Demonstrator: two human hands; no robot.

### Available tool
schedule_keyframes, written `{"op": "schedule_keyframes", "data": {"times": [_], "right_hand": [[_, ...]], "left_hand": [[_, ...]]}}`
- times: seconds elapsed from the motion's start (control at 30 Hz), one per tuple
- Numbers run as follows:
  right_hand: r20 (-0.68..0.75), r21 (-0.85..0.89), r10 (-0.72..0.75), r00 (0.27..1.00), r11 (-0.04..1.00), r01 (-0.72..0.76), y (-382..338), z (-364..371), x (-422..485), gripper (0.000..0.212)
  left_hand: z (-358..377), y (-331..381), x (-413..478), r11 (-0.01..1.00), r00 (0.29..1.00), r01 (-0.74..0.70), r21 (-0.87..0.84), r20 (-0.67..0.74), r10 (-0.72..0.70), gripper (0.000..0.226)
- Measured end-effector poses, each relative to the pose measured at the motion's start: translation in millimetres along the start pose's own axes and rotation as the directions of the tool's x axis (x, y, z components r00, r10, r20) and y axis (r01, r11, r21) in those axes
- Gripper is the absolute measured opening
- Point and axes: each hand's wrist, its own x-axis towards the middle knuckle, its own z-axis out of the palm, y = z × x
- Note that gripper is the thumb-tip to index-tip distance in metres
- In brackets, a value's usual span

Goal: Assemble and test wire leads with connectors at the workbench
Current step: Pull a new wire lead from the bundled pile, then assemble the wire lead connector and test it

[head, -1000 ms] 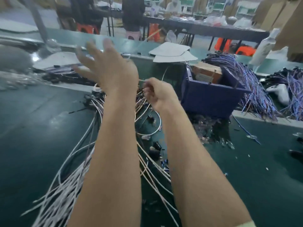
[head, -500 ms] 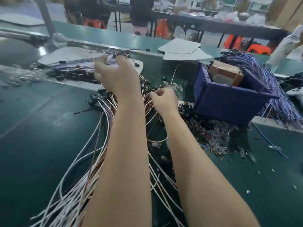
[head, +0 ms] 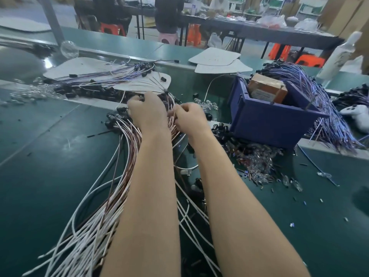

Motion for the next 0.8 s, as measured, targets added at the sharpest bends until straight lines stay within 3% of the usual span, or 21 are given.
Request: {"op": "schedule_keyframes", "data": {"times": [0.03,0.1,0.17,0.23,0.33,0.43,0.53,0.67,0.73,0.8], "right_hand": [[0.013,0.121,-0.008,1.000,0.993,0.006,-3.9,-1.6,-1.3,0.030],[0.025,0.205,-0.041,0.999,0.978,0.035,-10.5,-6.9,-5.1,0.023],[0.065,0.246,-0.048,0.997,0.969,0.031,-14.2,-13.0,-12.0,0.013],[0.134,0.299,-0.029,0.991,0.954,-0.012,-14.5,-20.7,-18.7,0.008],[0.195,0.218,-0.015,0.981,0.975,-0.029,-14.5,-36.6,-28.3,0.005],[0.172,0.083,-0.041,0.984,0.996,0.027,-13.7,-57.3,-39.5,0.018],[0.087,0.078,-0.124,0.988,0.990,0.118,-12.0,-82.1,-53.4,0.023],[-0.189,0.139,-0.233,0.954,0.955,0.261,-6.2,-125.3,-68.8,0.023],[-0.311,0.211,-0.238,0.920,0.927,0.311,1.4,-149.2,-76.5,0.023],[-0.421,0.435,-0.122,0.899,0.842,0.318,11.6,-173.7,-84.9,0.023]], "left_hand": [[2.3,-1.7,-1.4,0.996,0.998,0.017,0.092,0.055,-0.023,0.041],[7.2,-6.5,-7.5,0.974,0.979,-0.002,0.229,0.198,-0.044,0.042],[9.4,-10.0,-13.3,0.951,0.954,-0.118,0.287,0.298,0.028,0.041],[9.9,-13.5,-17.4,0.933,0.939,-0.233,0.273,0.314,0.143,0.036],[12.1,-14.5,-21.6,0.940,0.928,-0.281,0.192,0.306,0.214,0.022],[20.4,-7.6,-37.5,0.922,0.880,-0.370,0.118,0.363,0.306,0.016],[33.6,-1.1,-64.3,0.806,0.716,-0.572,0.151,0.572,0.401,0.010],[50.9,-0.6,-103.4,0.646,0.504,-0.756,0.105,0.724,0.472,0.014],[56.9,-6.4,-119.7,0.637,0.459,-0.766,0.090,0.770,0.443,0.023],[62.2,-16.5,-129.7,0.647,0.447,-0.752,0.127,0.819,0.359,0.029]]}}
